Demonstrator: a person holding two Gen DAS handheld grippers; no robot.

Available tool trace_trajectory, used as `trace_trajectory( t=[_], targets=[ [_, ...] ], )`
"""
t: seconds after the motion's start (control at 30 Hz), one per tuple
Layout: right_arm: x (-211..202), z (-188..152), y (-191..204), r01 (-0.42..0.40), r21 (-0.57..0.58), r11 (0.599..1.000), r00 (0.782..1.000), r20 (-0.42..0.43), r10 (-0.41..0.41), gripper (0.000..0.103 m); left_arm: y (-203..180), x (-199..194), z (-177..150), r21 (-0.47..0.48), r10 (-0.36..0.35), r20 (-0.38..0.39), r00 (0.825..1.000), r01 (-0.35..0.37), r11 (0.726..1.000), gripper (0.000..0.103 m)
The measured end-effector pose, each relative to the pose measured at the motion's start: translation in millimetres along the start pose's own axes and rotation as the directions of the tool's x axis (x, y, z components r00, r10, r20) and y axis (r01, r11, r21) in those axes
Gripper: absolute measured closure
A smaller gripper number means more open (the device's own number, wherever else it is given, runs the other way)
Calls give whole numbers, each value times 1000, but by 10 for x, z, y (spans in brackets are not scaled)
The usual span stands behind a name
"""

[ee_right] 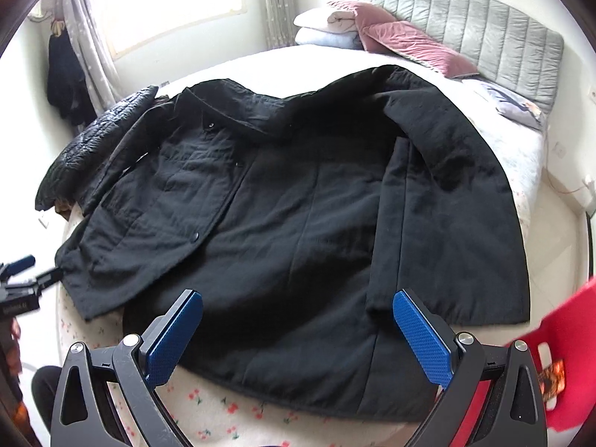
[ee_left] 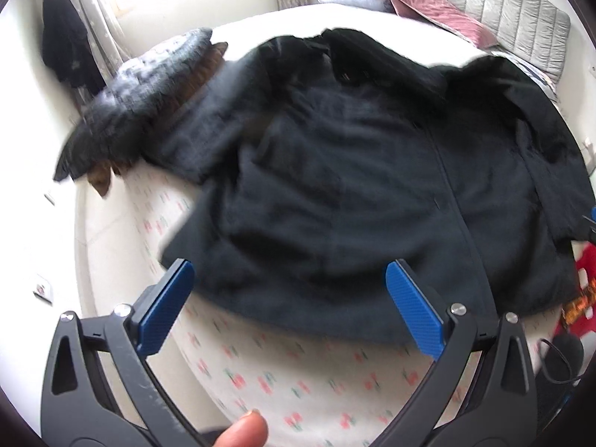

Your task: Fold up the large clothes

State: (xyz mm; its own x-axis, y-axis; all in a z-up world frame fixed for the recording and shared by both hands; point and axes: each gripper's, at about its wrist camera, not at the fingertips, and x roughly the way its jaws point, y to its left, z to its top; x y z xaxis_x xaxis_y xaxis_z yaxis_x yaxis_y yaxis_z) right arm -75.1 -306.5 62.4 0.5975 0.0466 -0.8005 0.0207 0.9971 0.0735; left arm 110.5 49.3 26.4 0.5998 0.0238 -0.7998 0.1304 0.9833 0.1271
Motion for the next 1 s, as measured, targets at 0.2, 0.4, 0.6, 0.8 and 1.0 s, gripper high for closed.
trace_trajectory(
  t=[0.2,0.4,0.6,0.8,1.0],
  targets=[
    [235,622,69,1,-90,996,1000,23,1,0,252,357,619,-24,23,39,999,-22,999,0],
    [746,1254,84,-129,-41,991,991,24,130,0,845,1226,1085,-210,59,-34,998,-65,976,0],
    [1543,1734,84,-228,71,971,972,-40,231,0,1207,1775,1042,-261,202,-65,977,-212,942,0],
    [2376,2118,-32,-278,260,925,952,-56,302,1,1537,2006,752,-428,34,-75,997,-63,902,0],
    [2734,2644,-159,-295,364,884,948,-6,318,13,1555,1895,822,-439,19,-7,1000,-20,898,0]
  ],
)
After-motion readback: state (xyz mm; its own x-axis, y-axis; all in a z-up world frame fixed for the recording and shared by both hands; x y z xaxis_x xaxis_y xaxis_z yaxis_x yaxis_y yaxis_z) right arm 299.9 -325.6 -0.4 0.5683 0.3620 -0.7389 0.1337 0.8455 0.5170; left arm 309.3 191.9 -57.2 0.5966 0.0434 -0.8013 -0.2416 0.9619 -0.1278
